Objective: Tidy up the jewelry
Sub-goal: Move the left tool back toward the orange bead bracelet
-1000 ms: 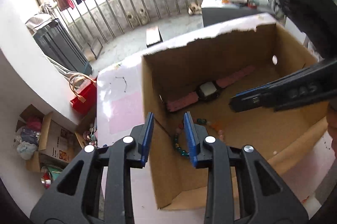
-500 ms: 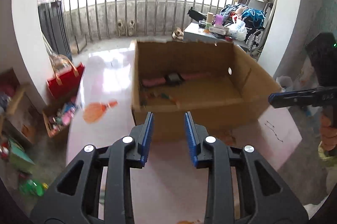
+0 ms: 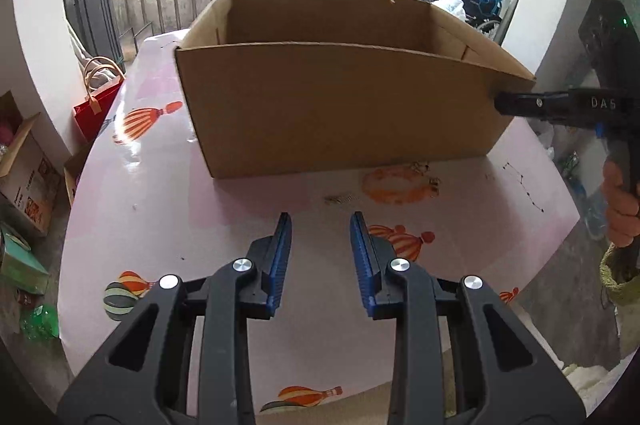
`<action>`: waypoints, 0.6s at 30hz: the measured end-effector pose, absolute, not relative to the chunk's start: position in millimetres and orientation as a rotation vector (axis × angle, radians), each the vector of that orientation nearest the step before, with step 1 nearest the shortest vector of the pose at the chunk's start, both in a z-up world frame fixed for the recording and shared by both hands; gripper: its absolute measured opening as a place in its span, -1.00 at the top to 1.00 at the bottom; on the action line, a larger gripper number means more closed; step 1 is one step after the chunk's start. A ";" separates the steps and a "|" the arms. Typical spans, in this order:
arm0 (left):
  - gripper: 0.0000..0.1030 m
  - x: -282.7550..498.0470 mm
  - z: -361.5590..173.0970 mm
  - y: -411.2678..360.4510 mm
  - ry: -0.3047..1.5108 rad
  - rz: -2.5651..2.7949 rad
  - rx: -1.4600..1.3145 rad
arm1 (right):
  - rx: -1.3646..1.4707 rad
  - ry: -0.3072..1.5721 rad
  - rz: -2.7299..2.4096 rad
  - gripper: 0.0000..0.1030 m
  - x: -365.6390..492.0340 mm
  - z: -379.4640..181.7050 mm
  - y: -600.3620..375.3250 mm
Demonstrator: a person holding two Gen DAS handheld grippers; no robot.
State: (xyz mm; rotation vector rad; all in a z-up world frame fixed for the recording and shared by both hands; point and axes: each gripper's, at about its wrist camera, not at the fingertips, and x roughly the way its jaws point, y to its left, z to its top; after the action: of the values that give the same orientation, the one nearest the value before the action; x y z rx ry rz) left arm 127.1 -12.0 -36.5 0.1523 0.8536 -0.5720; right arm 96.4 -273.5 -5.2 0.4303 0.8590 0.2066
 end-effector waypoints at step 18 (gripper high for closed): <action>0.44 122.6 -50.4 -33.2 0.846 -0.596 0.221 | 0.273 0.759 0.035 0.72 81.8 -9.6 -259.9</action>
State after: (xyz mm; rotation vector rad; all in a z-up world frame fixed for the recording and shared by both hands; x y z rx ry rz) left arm 122.6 -33.2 -50.4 0.2211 0.8456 -0.5959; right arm 81.8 -259.9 -9.6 0.2732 0.7590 0.0352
